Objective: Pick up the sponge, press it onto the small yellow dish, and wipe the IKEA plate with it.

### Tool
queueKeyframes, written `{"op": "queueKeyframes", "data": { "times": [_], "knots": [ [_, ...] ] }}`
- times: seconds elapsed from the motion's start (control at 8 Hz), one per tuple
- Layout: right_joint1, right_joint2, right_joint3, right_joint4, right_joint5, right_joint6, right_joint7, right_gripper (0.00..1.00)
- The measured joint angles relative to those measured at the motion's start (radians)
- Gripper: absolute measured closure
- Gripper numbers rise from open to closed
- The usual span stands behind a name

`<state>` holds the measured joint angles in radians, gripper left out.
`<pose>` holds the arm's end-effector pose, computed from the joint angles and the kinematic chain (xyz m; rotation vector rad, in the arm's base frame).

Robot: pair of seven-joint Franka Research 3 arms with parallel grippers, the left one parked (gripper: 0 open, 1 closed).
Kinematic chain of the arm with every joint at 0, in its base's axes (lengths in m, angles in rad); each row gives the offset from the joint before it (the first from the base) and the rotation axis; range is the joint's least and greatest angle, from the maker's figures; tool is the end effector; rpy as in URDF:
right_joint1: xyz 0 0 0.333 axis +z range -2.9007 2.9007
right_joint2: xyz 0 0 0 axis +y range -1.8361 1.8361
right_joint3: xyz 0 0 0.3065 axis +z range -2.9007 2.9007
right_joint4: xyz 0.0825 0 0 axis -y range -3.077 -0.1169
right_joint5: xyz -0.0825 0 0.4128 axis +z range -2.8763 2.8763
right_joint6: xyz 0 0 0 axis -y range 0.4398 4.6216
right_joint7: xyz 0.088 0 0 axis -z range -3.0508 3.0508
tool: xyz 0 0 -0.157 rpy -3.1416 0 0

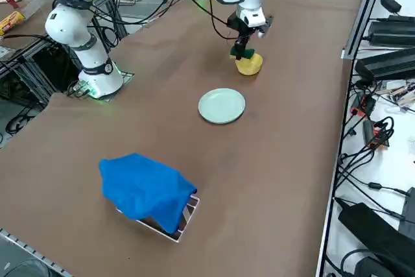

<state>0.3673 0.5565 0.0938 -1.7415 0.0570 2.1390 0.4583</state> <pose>0.5874 0.2959 0.1698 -3.1115 0.0651 0.2863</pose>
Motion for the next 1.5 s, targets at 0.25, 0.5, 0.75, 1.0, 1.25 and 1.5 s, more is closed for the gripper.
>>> {"op": "queueKeyframes", "data": {
  "times": [0.25, 0.5, 0.75, 1.0, 1.25, 1.5],
  "knots": [
    [0.000, 0.001, 0.000, 0.001, 0.008, -0.043, -0.001, 0.62],
    [-0.001, 0.001, 0.000, 0.002, 0.013, -0.067, -0.001, 0.62],
    [-0.006, 0.001, 0.000, 0.004, 0.026, -0.069, -0.006, 0.62],
    [-0.016, 0.003, 0.000, 0.013, 0.055, -0.070, -0.035, 0.62],
    [-0.019, 0.015, 0.000, 0.034, 0.064, -0.071, -0.043, 0.61],
    [-0.020, 0.043, 0.000, 0.065, 0.064, -0.071, -0.043, 0.59]
  ]
}}
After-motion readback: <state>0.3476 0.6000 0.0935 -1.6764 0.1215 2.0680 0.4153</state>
